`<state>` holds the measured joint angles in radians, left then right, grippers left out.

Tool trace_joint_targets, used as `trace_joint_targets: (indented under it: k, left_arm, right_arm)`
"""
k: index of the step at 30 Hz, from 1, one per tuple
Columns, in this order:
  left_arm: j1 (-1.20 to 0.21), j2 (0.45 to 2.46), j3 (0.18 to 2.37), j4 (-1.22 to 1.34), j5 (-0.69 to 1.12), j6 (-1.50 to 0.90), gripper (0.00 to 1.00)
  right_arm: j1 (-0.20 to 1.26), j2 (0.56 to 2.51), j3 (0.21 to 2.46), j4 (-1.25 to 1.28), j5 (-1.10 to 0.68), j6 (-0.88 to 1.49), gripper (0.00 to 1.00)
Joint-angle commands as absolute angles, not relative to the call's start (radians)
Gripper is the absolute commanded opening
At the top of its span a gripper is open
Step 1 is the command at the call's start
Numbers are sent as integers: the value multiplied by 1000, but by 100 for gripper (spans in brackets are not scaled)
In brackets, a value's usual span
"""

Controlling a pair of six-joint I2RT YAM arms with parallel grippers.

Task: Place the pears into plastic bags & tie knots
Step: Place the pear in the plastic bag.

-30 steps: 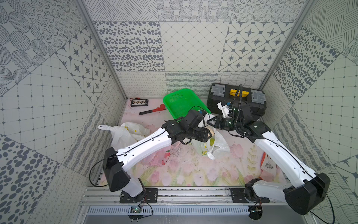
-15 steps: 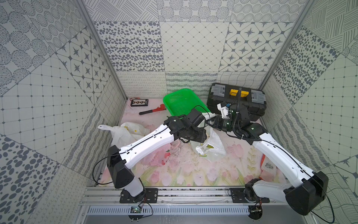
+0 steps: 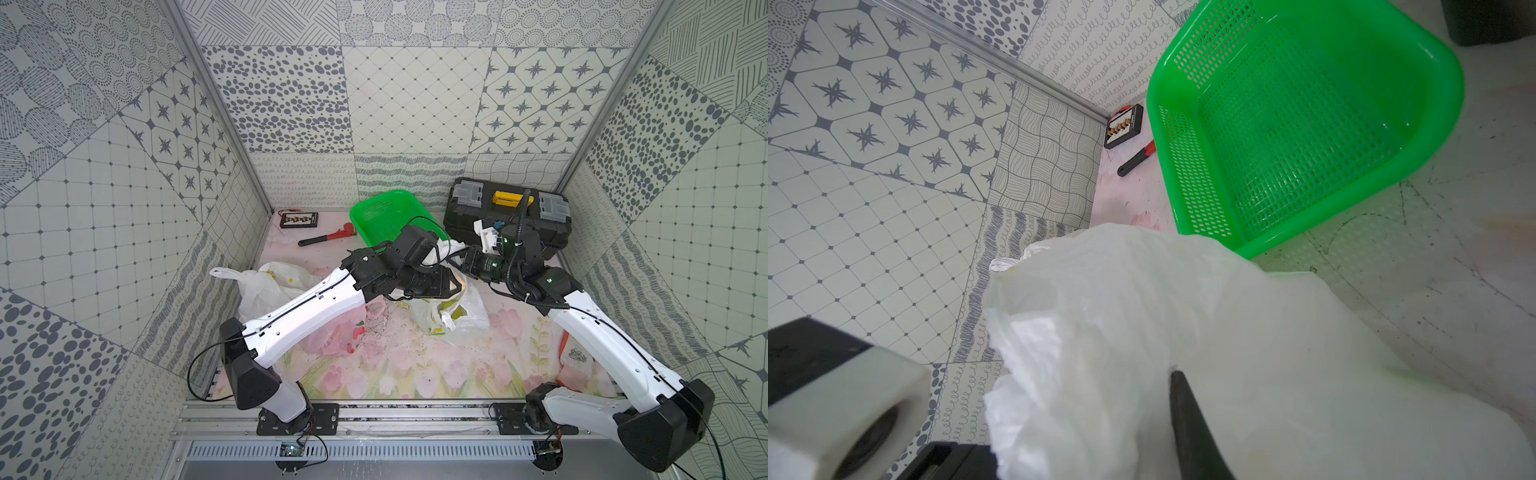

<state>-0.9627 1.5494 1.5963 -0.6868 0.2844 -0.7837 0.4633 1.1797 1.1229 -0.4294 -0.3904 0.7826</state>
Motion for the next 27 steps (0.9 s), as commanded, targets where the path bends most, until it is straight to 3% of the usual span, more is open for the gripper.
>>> trace_joint_targets:
  k: [1,3,12,27]
  left_arm:
    - [-969,1558,1496,-405,378,-931,35]
    - [-968,1571,1462,-342,376,-929,40]
    - [-951,1561,1354,-598,96,-756,40]
    - [-942,1686,1488,-720,145,-613,55]
  right_arm:
    - [458,1154,1097,-367,-371,807,19]
    - [456,1152,1088,-367,-373,807,19]
    - [423,1159,1032,-375,-367,775,20]
    - [409,1204,1019,-375,-359,727,32]
